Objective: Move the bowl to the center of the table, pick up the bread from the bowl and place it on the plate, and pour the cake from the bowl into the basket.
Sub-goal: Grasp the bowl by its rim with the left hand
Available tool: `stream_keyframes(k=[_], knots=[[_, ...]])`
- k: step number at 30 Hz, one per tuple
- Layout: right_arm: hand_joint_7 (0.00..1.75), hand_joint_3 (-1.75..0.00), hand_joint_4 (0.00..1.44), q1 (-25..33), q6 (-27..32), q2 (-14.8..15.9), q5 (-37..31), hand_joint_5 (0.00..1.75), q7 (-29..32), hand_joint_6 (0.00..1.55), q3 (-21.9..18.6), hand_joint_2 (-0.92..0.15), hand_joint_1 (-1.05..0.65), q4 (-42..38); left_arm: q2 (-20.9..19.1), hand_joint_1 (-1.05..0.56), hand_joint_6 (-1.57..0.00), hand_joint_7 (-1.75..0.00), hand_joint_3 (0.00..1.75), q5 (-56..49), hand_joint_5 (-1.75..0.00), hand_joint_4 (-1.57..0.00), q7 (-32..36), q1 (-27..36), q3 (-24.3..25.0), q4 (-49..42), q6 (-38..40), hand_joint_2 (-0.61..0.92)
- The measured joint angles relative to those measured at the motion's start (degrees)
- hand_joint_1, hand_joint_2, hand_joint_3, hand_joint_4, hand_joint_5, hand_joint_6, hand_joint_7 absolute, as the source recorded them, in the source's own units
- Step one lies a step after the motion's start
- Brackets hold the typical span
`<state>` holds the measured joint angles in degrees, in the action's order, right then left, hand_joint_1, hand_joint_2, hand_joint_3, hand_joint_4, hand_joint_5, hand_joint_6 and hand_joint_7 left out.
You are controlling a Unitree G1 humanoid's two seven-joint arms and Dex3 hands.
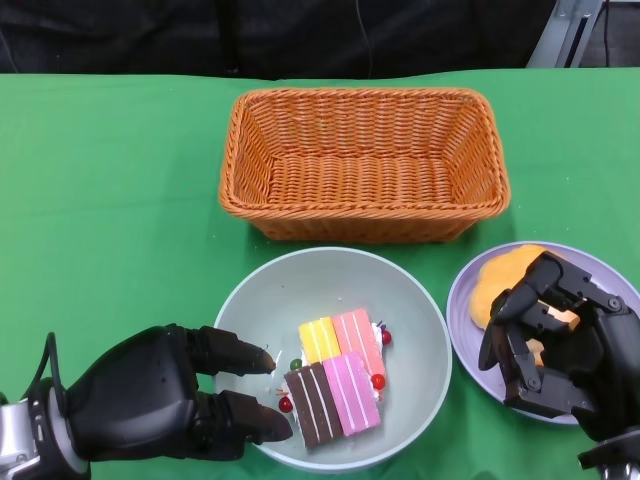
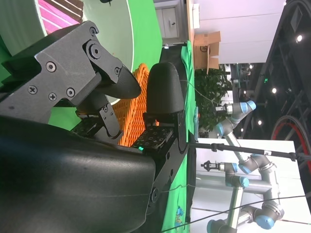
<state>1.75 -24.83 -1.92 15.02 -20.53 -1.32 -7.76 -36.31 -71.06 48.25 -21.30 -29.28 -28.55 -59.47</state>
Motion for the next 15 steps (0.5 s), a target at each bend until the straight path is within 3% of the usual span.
stream_keyframes(k=[5,15], knots=[[1.51,-1.24,0.77,0.18,0.12,0.00,0.45,1.75,-0.18,0.68,0.05,-0.51,-0.06,0.63,-0.75,-0.42,-0.97,-0.05,0.14,1.63,-0.07,-0.88,-2.26,0.36,-0.18,1.59,3.01,0.92],[1.50,-1.25,0.77,0.66,0.12,-0.30,0.32,1.73,0.20,0.68,0.13,-0.51,-0.07,1.86,-1.24,-0.43,-0.96,-0.02,0.11,6.89,-0.09,-0.92,-13.92,3.68,-0.10,7.51,8.36,0.92]])
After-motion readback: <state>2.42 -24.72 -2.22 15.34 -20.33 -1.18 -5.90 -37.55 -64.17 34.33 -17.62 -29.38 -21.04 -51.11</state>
